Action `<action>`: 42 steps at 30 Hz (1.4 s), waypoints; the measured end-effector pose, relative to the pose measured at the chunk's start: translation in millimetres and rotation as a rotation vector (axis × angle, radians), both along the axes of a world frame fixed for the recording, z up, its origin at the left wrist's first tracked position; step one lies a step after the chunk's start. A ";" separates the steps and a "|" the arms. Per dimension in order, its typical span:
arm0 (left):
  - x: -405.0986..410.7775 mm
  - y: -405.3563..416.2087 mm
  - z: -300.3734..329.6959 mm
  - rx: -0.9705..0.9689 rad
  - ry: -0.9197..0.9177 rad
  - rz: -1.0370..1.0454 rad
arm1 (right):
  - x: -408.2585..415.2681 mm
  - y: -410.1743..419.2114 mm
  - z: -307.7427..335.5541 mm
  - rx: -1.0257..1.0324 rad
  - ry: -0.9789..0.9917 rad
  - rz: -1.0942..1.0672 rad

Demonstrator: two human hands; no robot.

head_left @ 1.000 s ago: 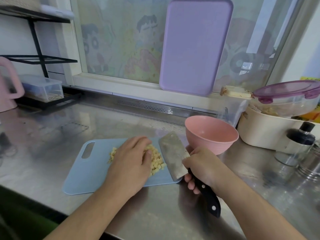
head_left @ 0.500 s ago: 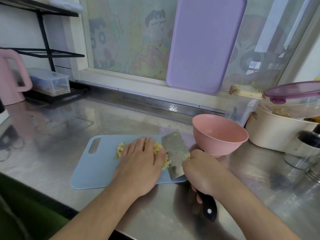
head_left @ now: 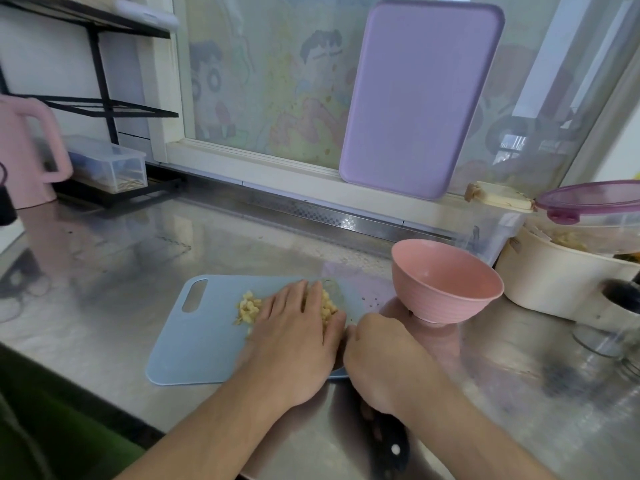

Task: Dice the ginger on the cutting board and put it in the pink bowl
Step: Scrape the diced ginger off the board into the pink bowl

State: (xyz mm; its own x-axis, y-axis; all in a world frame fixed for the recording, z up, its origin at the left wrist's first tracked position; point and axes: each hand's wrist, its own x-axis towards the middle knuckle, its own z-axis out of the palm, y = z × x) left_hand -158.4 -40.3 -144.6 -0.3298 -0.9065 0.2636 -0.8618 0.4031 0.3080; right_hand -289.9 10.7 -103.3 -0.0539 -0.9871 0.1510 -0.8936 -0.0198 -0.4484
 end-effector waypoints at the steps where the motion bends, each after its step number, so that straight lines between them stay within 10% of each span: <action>1: -0.8 0.2 0.5 -0.013 0.009 -0.006 | 0.3 -1.9 0.2 -0.046 0.031 0.088; 42: -85.6 -37.7 120.7 -0.228 0.229 -0.218 | -78.4 -6.7 83.8 -0.027 -0.342 -0.168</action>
